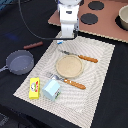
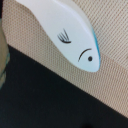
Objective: Interact with the objects in diverse but meaningful ways.
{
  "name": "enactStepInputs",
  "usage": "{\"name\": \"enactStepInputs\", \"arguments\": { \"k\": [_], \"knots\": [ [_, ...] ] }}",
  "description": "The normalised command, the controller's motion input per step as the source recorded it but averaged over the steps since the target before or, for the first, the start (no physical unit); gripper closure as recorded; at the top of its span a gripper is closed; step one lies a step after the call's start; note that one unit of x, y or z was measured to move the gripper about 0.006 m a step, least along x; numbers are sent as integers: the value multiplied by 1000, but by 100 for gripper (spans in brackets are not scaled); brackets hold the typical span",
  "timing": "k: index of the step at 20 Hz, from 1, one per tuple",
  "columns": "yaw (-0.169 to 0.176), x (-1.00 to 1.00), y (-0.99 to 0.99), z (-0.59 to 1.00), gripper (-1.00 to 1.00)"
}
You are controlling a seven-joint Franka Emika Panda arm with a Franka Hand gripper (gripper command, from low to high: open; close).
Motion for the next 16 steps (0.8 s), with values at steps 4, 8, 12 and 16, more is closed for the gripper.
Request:
{"name": "enactStepInputs", "arguments": {
  "k": [4,8,12,16],
  "knots": [
    [132,-128,63,-154,-100],
    [133,-393,110,-278,-100],
    [89,-514,69,-378,-100],
    [86,-697,184,-491,-100]
  ]
}}
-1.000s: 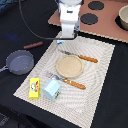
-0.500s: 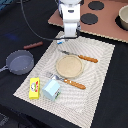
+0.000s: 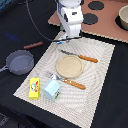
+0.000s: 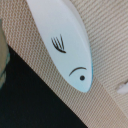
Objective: Interact with the objects in diverse but meaningful ways.
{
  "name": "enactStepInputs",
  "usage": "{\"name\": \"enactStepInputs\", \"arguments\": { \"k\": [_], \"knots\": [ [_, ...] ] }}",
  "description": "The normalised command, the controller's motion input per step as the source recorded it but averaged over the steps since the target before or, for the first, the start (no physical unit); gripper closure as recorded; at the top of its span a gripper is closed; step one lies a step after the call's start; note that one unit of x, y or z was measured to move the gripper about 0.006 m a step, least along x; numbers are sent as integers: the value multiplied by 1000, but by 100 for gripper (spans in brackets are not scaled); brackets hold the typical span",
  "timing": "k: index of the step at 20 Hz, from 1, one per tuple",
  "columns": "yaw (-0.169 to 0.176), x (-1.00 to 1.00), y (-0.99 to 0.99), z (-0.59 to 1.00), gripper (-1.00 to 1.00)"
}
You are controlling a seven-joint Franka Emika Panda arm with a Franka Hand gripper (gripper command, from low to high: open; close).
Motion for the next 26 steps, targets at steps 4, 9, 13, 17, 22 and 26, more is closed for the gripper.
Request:
{"name": "enactStepInputs", "arguments": {
  "k": [4,9,13,17,22,26],
  "knots": [
    [82,-562,194,-513,-100],
    [92,-345,179,-391,-100],
    [85,-303,127,-374,100],
    [75,-251,95,-340,100],
    [75,-186,93,-322,100],
    [64,-133,69,-242,100]
  ]
}}
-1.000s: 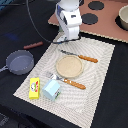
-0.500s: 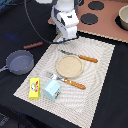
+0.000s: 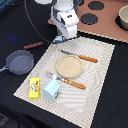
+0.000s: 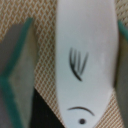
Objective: Interact with the objects in diverse but meaningful ways.
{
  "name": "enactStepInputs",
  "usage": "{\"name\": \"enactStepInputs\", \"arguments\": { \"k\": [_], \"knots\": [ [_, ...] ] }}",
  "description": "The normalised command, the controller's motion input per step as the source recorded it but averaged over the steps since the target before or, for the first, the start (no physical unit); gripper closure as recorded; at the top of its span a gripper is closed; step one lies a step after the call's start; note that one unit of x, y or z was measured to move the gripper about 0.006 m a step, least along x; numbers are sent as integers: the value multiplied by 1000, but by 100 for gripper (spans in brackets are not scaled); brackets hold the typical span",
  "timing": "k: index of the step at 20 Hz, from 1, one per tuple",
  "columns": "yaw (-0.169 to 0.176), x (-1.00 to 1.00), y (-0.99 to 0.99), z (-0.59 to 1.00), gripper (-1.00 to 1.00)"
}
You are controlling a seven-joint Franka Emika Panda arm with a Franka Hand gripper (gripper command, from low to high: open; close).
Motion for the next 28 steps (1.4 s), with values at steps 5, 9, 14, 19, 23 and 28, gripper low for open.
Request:
{"name": "enactStepInputs", "arguments": {
  "k": [5,9,14,19,23,28],
  "knots": [
    [22,45,-81,50,100],
    [6,411,-417,525,100],
    [0,380,-683,591,100],
    [0,157,-814,403,100],
    [0,-208,-786,26,100],
    [9,-394,-607,-178,100]
  ]
}}
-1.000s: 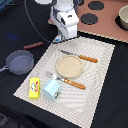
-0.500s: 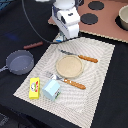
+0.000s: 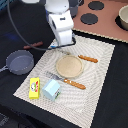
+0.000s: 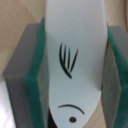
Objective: Interact with the objects in diverse but meaningful ways.
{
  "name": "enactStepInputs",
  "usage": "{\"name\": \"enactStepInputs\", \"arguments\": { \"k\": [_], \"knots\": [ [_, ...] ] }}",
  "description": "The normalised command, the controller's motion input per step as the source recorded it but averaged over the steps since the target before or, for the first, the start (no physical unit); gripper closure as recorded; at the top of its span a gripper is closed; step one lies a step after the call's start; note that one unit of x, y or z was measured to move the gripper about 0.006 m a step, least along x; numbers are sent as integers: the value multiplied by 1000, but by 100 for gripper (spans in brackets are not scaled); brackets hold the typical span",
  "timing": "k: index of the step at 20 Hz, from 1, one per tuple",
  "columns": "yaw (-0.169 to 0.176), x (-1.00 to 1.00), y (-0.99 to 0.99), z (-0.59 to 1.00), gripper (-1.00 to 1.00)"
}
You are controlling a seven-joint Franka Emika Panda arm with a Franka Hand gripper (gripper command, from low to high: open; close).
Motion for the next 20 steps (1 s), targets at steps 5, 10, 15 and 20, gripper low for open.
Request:
{"name": "enactStepInputs", "arguments": {
  "k": [5,10,15,20],
  "knots": [
    [26,-389,-90,-191,-100],
    [-10,149,29,543,-100],
    [-9,139,142,999,-100],
    [0,-589,282,558,-100]
  ]
}}
